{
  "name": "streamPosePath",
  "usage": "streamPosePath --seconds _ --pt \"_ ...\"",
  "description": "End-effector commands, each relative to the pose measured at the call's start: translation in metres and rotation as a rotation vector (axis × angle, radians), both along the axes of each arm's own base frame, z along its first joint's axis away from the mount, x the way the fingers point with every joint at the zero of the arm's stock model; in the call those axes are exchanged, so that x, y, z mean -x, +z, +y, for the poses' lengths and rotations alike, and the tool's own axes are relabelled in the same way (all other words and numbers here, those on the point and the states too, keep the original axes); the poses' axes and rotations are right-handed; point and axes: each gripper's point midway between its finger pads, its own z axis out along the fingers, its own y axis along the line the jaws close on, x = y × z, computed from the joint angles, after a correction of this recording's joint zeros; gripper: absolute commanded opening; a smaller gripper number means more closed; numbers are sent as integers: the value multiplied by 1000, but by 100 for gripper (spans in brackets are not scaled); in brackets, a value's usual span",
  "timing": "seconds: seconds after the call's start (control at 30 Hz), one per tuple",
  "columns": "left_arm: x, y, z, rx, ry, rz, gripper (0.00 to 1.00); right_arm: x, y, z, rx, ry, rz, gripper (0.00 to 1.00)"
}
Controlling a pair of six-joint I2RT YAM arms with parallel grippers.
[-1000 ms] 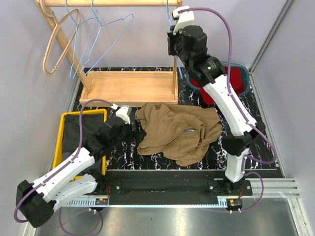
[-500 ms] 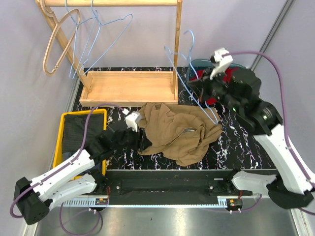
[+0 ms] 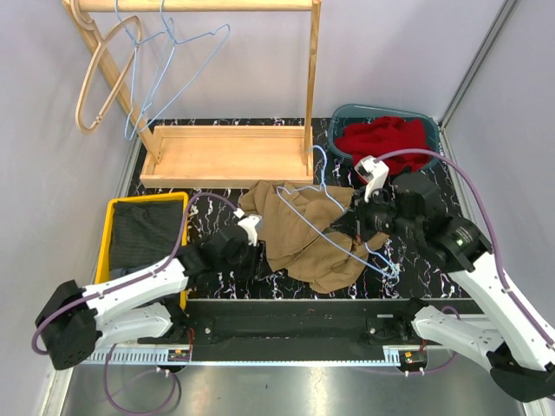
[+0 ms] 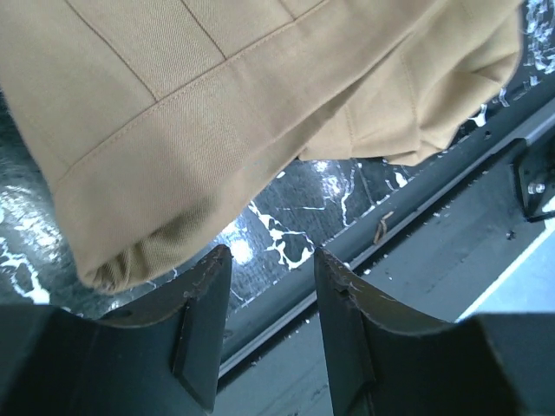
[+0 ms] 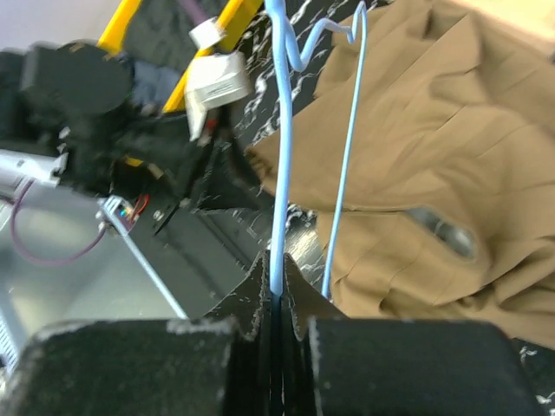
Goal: Place the skirt on the hanger
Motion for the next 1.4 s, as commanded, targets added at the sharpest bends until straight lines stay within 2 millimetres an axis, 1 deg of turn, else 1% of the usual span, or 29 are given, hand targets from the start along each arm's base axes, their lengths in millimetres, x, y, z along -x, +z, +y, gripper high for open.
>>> streamPosePath --seconds 0.0,0.03,0.07,0.1,0.13,0.2,0.23,0.27,0.33,0.4,0.43,0.57,0.63,0.7,0.77,0.83,0.97,1.0,1.07,1.1,1.2,1.23,1.27,1.3,1.37 --pt "-10 -2 -13 15 6 -26 46 32 13 0 -95 76 18 0" --pt "-13 -8 -10 -10 23 -30 46 34 13 -1 -98 81 22 0" --pt "-14 -12 -9 -21 25 -32 46 39 15 -1 -108 98 20 0" --pt "-18 -14 -8 -32 42 -40 46 41 14 -2 -102 101 30 0" --pt "-31 -14 -1 -66 106 -77 46 44 14 -3 -103 111 33 0" --pt "-44 -9 2 -81 163 -127 45 53 12 -4 -95 147 41 0" --pt "-56 -1 7 -91 217 -176 45 57 11 -5 -93 162 41 0" --pt "-62 4 7 -92 227 -203 45 67 10 -6 -91 204 49 0" --pt "-72 18 6 -79 258 -248 45 75 7 -6 -89 234 71 0" --pt "-78 22 8 -95 268 -272 45 83 2 -8 -85 256 102 0" --pt "-81 20 7 -107 273 -279 45 84 -1 -8 -80 263 113 0" --pt "-90 8 7 -172 276 -274 45 95 -4 -10 -84 292 130 0" --pt "-98 3 8 -189 296 -277 45 97 -8 -12 -71 297 135 0" --pt "-105 -3 8 -204 310 -272 45 96 -13 -14 -52 290 142 0" --pt "-108 -5 7 -204 314 -265 44 88 -19 -15 -30 258 143 0" --pt "-110 -7 6 -214 317 -261 43 82 -30 -14 -4 241 158 0" --pt "-108 -7 8 -223 311 -261 43 70 -50 -12 29 199 183 0" --pt "-106 -6 11 -229 312 -261 43 69 -58 -13 41 187 199 0" --pt "-104 -7 13 -234 307 -259 43 62 -62 -10 41 171 194 0" --pt "-102 -6 14 -232 301 -255 43 58 -69 -11 50 148 201 0" --pt "-95 -8 16 -230 290 -240 43 40 -75 -12 57 63 175 0" --pt "-95 -8 17 -224 294 -236 43 33 -74 -10 43 34 165 0" --pt "-92 -8 18 -218 293 -235 43 30 -73 -9 32 20 159 0" --pt "-90 -8 19 -216 293 -230 43 27 -77 -7 21 -2 178 0" --pt "-88 -4 20 -199 294 -229 43 21 -75 -1 -10 -5 170 0"
